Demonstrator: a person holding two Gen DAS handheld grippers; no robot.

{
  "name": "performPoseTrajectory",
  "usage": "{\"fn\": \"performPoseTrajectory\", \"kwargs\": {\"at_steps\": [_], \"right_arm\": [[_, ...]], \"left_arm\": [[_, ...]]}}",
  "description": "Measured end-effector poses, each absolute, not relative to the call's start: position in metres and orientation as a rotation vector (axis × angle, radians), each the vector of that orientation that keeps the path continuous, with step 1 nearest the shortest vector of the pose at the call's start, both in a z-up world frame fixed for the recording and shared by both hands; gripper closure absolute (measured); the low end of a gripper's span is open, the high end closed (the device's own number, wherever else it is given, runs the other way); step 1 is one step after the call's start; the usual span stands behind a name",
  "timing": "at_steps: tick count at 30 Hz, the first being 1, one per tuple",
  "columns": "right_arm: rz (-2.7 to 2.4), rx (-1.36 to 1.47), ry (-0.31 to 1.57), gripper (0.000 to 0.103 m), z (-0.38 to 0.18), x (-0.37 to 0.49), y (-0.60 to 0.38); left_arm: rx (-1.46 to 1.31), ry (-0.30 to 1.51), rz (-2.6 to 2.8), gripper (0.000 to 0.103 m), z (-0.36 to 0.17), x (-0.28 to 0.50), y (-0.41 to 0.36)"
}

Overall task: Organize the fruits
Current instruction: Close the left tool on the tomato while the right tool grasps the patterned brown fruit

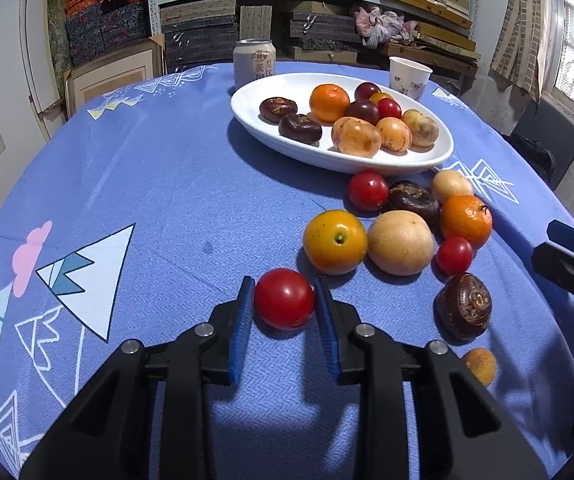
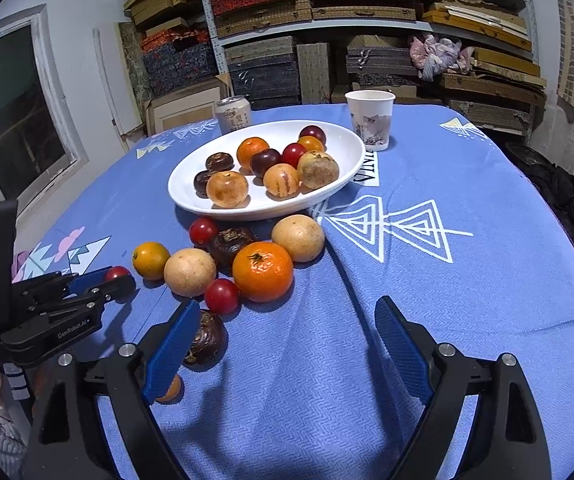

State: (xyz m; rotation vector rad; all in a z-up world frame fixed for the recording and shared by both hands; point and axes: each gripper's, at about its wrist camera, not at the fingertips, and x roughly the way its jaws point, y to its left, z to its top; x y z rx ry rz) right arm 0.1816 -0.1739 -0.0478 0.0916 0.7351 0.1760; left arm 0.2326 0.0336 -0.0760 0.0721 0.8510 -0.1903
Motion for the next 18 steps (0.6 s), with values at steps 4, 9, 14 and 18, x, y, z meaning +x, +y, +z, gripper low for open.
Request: {"fn": "performPoseTrajectory", "kwargs": {"at_steps": [4, 9, 14, 18], "right_arm": [[0.249, 0.052, 0.72, 0.013, -0.047, 0.174, -0.159], [0.281, -0.018, 0.75, 0.025, -0.056, 0.172, -0.14], [0.285, -0.038, 0.813, 0.047, -0.067, 0.178, -0.126], [0.299, 0.01, 0.831, 0.047, -0.068, 0.183, -0.126]], "left_arm": [[0.084, 0.857, -0.186, 0.073, -0.077, 0.233, 0.032], [0.083, 0.88, -0.188, 0.073, -0.08, 0.237, 0.031], [0.094, 0.879, -0.184, 0.073, -0.08, 0.236, 0.029], [0.11, 0.878, -0.175, 0.073, -0.08, 0.236, 0.026]]}}
